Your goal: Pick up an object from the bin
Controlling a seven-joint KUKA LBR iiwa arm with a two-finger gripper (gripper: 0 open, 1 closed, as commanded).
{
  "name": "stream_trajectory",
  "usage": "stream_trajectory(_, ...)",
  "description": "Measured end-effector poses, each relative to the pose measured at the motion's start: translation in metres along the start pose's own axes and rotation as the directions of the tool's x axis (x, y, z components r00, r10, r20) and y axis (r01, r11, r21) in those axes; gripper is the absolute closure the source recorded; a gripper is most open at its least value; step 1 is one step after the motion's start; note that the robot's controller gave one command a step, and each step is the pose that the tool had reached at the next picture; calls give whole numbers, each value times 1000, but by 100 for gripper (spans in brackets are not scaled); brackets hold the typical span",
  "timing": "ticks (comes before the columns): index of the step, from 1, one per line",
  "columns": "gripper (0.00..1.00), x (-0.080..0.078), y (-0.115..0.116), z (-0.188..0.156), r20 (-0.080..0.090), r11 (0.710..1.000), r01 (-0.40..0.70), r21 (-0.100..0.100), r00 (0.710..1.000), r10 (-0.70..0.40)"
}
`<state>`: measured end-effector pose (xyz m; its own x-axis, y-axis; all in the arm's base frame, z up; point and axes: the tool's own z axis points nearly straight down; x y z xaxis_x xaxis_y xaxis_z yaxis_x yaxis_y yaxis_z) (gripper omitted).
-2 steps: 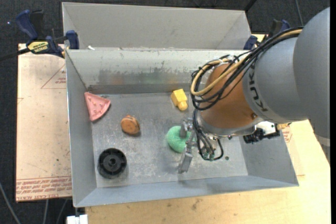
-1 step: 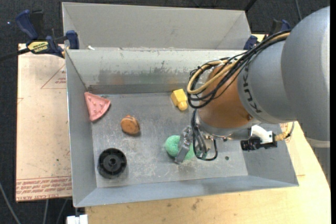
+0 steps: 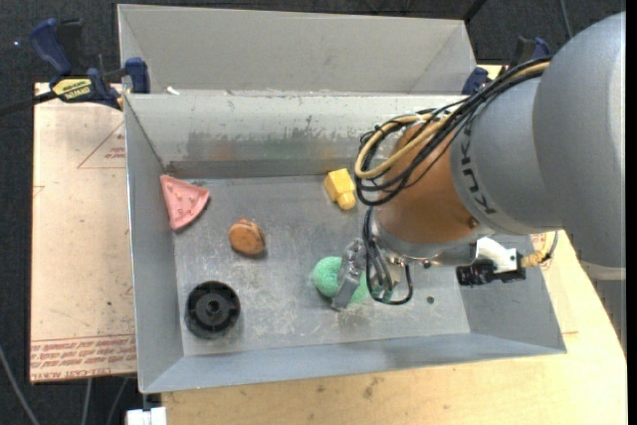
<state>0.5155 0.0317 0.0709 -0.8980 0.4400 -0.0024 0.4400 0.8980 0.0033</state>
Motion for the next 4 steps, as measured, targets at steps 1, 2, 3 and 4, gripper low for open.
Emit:
stream_trajectory(1,100,1,0,-3,-3,1000,0,2,1000,0)
stream_trajectory(2,100,1,-1,-13,-4,1000,1,3,1000,-1)
stream_trajectory(3,100,0,0,-22,-2,1000,1,2,1000,-1)
stream_trajectory(4,100,1,-1,-31,-4,1000,2,3,1000,-2)
